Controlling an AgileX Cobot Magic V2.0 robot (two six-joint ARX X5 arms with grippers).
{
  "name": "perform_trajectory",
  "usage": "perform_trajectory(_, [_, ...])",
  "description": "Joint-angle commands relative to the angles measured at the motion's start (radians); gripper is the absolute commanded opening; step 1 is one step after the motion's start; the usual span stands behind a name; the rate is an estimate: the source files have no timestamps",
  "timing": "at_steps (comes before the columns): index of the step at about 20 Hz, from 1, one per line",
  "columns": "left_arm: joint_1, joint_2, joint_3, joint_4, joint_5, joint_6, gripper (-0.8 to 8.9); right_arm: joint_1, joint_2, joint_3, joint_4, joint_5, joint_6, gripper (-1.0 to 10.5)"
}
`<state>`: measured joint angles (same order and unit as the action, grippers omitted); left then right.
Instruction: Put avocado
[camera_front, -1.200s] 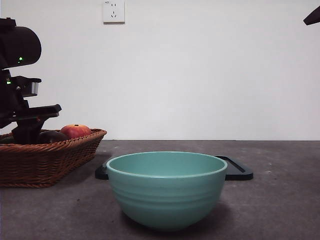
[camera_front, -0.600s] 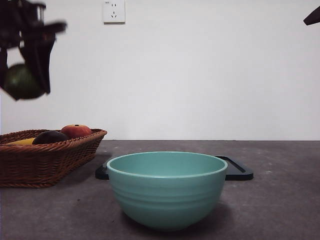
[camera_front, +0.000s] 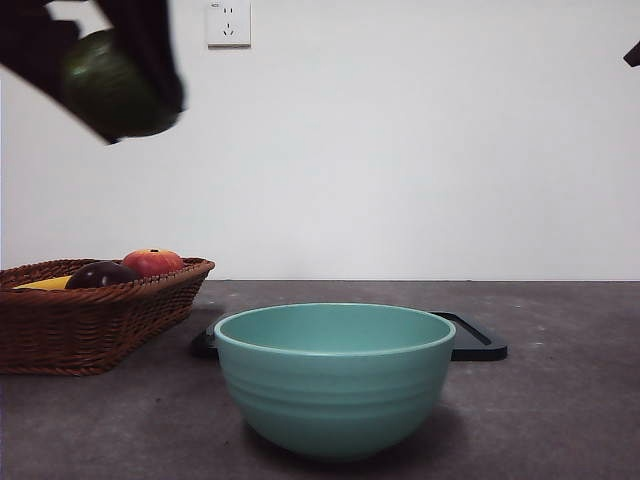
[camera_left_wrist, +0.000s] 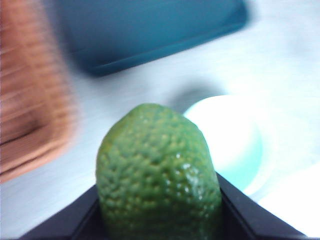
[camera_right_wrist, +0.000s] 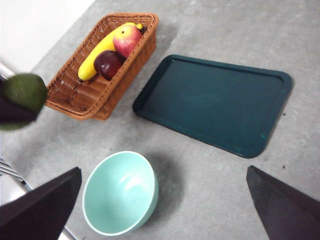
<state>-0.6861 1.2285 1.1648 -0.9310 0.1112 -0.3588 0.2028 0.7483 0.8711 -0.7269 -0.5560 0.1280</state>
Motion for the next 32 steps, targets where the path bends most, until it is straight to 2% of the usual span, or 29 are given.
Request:
perform_trajectory(1, [-0.073, 0.029, 0.019, 0.059, 0.002, -0.056, 1.44, 0.005, -0.011, 0.019, 0.008, -0.024, -0.005, 5.9])
perform_trajectory(7, [-0.22, 0.119, 0.019, 0.178, 0.0, -0.124, 1.44, 0.005, -0.104, 0.019, 0.003, -0.021, -0.004, 5.9])
perform_trajectory(13, [-0.299, 0.271, 0.019, 0.228, 0.0, -0.125, 1.44, 0.005, -0.188, 0.019, -0.008, -0.021, -0.001, 5.9])
perform_trajectory(23, [-0.312, 0.498, 0.019, 0.301, -0.04, -0.108, 1.44, 0.005, -0.209, 0.019, -0.015, -0.021, -0.001, 5.9])
perform_trajectory(32, [-0.309, 0.539, 0.019, 0.3, -0.049, -0.099, 1.44, 0.005, -0.209, 0.019, -0.015, -0.021, -0.003, 5.9])
